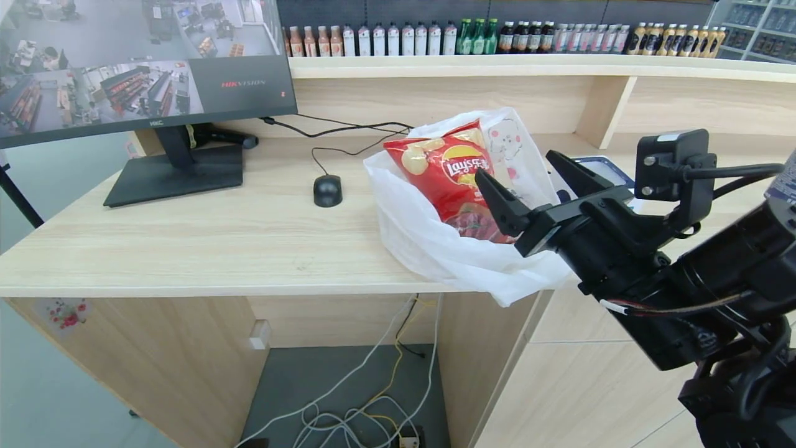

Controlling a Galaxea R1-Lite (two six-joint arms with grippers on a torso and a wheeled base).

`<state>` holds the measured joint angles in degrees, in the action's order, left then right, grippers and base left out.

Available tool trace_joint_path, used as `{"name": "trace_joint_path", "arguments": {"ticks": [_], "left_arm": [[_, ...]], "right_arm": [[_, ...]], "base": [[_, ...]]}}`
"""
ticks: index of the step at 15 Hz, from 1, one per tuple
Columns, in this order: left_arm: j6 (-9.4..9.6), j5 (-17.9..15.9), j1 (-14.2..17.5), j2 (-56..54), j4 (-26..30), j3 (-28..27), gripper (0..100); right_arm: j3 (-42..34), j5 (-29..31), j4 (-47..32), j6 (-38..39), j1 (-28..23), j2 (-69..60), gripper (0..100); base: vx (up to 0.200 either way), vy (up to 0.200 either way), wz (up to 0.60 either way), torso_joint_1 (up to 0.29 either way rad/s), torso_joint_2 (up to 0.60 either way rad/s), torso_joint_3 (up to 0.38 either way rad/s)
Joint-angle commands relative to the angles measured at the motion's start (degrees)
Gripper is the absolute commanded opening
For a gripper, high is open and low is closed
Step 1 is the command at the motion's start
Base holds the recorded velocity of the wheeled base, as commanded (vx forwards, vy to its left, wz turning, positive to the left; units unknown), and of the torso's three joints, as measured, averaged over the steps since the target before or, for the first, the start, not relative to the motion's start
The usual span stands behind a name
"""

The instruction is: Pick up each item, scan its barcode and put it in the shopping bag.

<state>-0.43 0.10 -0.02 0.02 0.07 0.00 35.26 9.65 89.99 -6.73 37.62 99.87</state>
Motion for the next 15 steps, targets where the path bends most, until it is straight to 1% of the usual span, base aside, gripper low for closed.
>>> {"name": "trace_joint_path", "arguments": {"ticks": [1, 6, 15], "left_arm": [[-0.01, -0.01, 0.02, -0.02, 0.01, 0.0, 100], [-0.01, -0.01, 0.02, -0.02, 0.01, 0.0, 100], [-0.01, -0.01, 0.02, -0.02, 0.01, 0.0, 100]], "right_arm": [[-0.63, 0.01, 0.01, 0.4, 0.08, -0.37, 100], [-2.74, 0.01, 0.01, 0.4, 0.17, -1.16, 100], [-3.44, -0.07, 0.01, 0.4, 0.79, -2.04, 100]], "base": [[0.0, -0.2, 0.0, 0.002, 0.0, 0.002], [0.0, -0.2, 0.0, 0.007, 0.01, 0.002], [0.0, -0.2, 0.0, 0.001, 0.0, 0.003]]}}
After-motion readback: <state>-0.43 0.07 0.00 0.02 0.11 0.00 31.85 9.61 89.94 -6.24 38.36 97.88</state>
